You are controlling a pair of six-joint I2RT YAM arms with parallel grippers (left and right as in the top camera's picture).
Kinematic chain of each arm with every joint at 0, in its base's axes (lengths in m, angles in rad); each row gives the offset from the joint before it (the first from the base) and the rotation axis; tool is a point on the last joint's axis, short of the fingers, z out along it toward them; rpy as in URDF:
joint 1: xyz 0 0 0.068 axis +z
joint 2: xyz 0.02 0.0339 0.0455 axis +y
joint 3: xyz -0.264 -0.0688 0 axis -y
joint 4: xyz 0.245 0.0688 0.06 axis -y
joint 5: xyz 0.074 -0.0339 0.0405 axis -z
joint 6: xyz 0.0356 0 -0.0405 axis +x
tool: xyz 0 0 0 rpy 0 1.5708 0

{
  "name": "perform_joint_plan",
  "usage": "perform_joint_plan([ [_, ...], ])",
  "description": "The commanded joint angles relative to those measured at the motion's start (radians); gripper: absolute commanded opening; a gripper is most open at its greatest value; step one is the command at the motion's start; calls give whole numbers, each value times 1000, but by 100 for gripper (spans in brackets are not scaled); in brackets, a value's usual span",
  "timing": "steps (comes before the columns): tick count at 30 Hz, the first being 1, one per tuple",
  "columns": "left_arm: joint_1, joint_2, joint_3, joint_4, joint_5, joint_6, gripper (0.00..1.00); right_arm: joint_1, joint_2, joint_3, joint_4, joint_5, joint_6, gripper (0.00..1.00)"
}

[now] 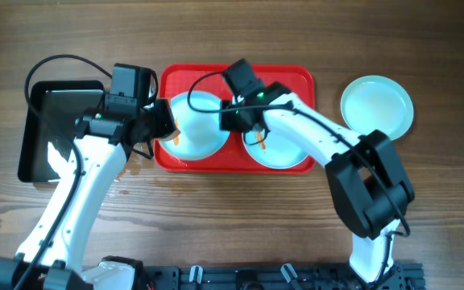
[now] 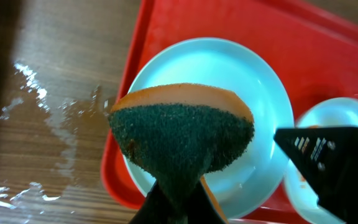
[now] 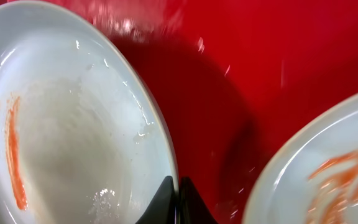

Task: Clean dirty plates on tray and stack at the side
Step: 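Scrub the top plate with the sponge while the right gripper holds it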

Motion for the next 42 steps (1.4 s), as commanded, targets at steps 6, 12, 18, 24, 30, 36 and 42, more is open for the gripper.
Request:
perform_joint_plan([
  [6,1,137,3,-11,-11,22,4,23,14,-66,37,87,51,4],
  [12,1,179,3,-9,48,40,4,23,19,-144,135,200,85,4],
  [18,-13,198,3,29,93,40,4,23,23,-188,190,255,127,4],
  [24,-82,262,3,123,93,43,4,23,37,-188,198,252,129,4],
  [30,-91,356,3,201,105,40,4,23,45,-188,200,245,129,4],
  [36,-107,454,3,327,237,40,4,23,45,-188,221,165,126,4],
  [42,-150,510,3,394,233,40,4,23,45,-188,216,165,121,4],
])
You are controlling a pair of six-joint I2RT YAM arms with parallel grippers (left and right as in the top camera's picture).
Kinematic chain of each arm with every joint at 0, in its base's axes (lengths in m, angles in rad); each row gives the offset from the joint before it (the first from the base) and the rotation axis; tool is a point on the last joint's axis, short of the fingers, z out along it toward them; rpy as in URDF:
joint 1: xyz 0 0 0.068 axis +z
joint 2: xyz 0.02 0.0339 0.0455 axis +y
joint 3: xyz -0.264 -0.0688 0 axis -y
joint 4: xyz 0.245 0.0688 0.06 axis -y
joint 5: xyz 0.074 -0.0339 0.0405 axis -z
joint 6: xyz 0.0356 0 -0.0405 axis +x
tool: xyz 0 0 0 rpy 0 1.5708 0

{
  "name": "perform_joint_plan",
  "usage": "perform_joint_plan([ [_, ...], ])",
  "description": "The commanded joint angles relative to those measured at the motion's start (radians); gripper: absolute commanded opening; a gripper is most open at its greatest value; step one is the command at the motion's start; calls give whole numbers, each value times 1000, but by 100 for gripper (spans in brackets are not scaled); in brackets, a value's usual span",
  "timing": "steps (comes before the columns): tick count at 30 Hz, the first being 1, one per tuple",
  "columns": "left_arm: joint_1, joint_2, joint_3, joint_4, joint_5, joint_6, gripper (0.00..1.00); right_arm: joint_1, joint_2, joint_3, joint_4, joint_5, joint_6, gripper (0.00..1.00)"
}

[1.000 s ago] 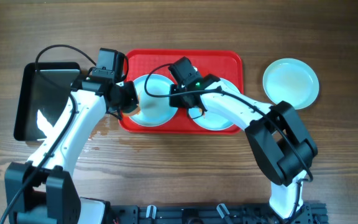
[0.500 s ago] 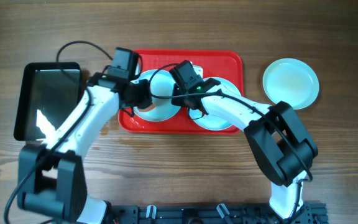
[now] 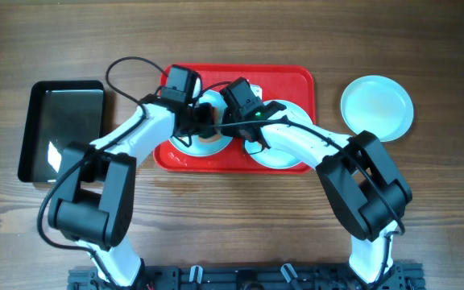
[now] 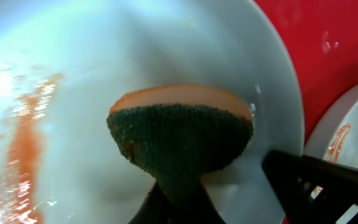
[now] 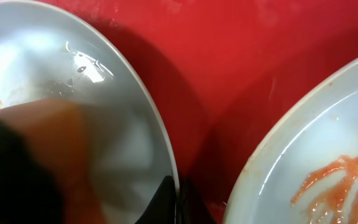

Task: Clean dirty plates on tray and stack at the side
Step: 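Scrub the top plate with the sponge while the right gripper holds it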

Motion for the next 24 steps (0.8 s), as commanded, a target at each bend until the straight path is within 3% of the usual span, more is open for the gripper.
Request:
perform_joint_plan([
  [1,-23,44,3,14,15,12,4,-2,43,-28,-13,-16,3,4],
  [7,16,56,3,-101,-402,12,4,-2,43,-28,-23,-16,-16,4],
  [11,88,55,3,-148,-512,13,4,-2,43,-28,-22,-16,-16,4],
  [19,101,14,15,-147,-481,13,4,-2,43,-28,-21,-16,-16,4],
  [24,20,-67,34,-84,-203,12,4,-2,43,-28,-18,-16,-16,4],
])
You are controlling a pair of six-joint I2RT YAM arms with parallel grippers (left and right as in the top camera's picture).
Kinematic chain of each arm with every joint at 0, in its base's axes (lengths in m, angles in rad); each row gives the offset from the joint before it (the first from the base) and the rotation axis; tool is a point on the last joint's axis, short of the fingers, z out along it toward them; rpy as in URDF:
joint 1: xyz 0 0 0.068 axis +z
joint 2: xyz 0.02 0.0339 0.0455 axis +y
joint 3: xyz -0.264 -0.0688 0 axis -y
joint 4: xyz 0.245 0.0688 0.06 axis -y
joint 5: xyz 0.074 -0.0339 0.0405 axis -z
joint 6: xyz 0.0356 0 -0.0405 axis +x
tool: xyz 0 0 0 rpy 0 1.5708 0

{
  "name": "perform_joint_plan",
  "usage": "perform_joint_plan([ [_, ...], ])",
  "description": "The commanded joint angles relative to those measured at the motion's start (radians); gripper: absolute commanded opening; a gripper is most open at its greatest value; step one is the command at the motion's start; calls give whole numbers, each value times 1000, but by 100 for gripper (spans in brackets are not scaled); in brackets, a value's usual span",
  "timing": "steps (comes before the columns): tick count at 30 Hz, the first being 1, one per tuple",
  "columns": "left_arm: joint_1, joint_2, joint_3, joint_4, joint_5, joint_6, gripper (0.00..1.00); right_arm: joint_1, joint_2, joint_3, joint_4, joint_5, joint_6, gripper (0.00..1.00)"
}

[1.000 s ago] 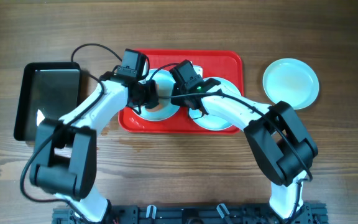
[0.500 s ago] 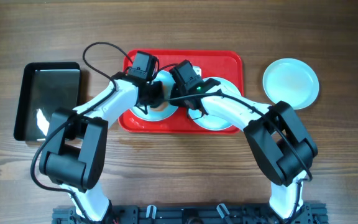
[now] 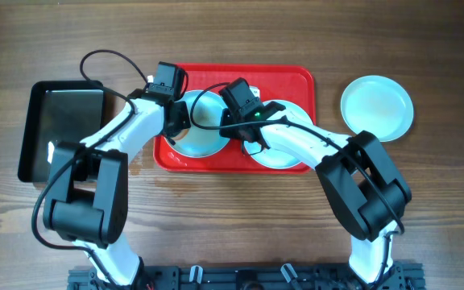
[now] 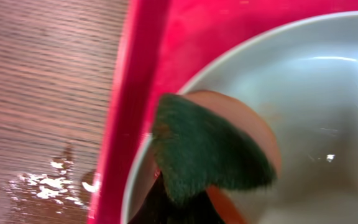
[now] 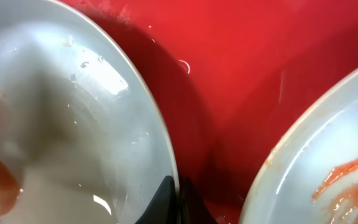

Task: Clean dirty plates on tray and stack at the side
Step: 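Scrub the top plate with the sponge while the right gripper holds it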

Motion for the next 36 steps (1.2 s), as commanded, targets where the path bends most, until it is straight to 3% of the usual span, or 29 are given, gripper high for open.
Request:
perform_joint_plan([
  [1,-63,-72,3,79,235,9,4,-4,42,-28,-19,21,-14,5],
  [3,-96,-71,3,167,352,-25,4,-4,42,-28,-20,21,-14,4],
  [7,-122,-44,3,275,344,-116,4,-4,42,-28,-20,21,-14,4],
  [15,-122,77,3,362,344,-142,4,-4,42,-28,-20,20,-14,4],
  [25,-92,125,3,278,246,-155,4,-4,42,-28,-21,21,-14,4],
  [36,-75,-21,3,206,257,-155,4,-4,42,-28,-20,21,-14,4],
])
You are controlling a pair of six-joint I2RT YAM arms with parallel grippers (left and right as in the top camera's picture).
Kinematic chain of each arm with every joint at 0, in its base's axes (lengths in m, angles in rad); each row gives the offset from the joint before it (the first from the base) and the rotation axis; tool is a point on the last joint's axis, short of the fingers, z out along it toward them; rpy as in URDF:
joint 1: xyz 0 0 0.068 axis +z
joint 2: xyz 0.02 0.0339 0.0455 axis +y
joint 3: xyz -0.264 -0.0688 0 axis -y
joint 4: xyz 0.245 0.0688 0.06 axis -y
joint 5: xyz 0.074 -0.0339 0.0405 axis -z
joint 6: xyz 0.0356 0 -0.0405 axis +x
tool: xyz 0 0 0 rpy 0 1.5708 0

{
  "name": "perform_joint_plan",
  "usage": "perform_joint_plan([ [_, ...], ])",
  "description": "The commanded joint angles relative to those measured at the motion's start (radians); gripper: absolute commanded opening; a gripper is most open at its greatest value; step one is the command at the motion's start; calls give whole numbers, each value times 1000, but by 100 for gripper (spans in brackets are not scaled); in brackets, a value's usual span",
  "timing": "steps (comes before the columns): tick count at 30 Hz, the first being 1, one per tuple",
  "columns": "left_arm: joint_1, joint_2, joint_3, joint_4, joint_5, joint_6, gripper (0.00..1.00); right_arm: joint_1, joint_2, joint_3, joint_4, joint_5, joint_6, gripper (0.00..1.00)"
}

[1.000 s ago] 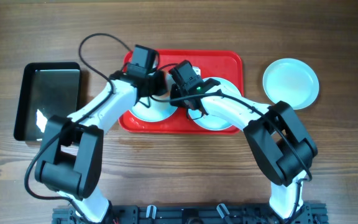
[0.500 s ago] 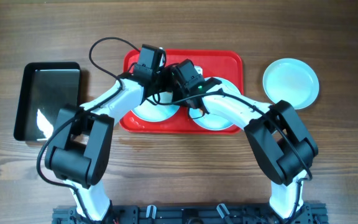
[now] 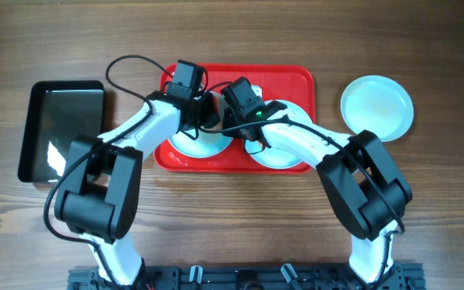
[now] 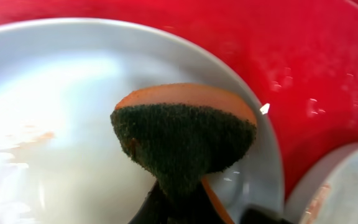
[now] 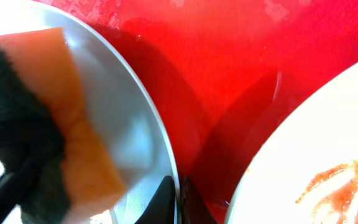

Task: Clean dirty plates on tray and stack at the side
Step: 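Scrub the top plate with the sponge while the right gripper holds it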

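A red tray [image 3: 296, 80] carries two pale plates. On the left plate [image 3: 185, 143] my left gripper [image 3: 208, 113] is shut on a green-and-orange sponge [image 4: 185, 134], pressed near the plate's right side; a faint orange smear [image 4: 36, 138] remains. The right gripper [image 5: 177, 186] is shut on that plate's right rim [image 5: 160, 130], the sponge [image 5: 73, 124] close beside it. Orange streaks mark the right plate [image 5: 303, 155], which also shows from overhead [image 3: 276, 157]. One clean plate [image 3: 377, 106] lies on the table right of the tray.
A black tray [image 3: 61, 129] holding water sits on the wooden table to the left of the red tray. Both arms cross over the red tray's left half. Cables loop above the left arm.
The sponge was at the left rim of the left plate by the tray's edge; it is now on the plate's right side, next to the right gripper. The right gripper has kept its grip.
At first the left gripper held the sponge above the tray's left edge while the right gripper pinched the streaked left plate's rim. The sponge then sat on the plate's right part, then at its left rim, now right again; the orange streak has faded.
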Motion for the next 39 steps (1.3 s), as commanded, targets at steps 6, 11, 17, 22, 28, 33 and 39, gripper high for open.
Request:
perform_joint_plan([
  [6,3,-26,-9,5,-40,-24,4,3,40,-28,-14,8,-1,4],
  [11,3,47,-9,13,-30,-71,4,3,40,-28,-14,8,-1,4],
  [17,19,84,-9,-45,-190,-63,4,3,40,-28,-26,8,-1,4],
  [22,98,83,-9,-210,-412,64,4,3,40,-28,-28,9,-1,4],
  [28,164,79,-9,-283,-461,69,4,3,40,-28,-30,8,-2,4],
  [33,161,42,-9,-348,-444,69,4,3,40,-28,-33,9,-1,4],
  [39,112,9,-9,-462,-426,65,4,3,40,-28,-34,8,0,4],
])
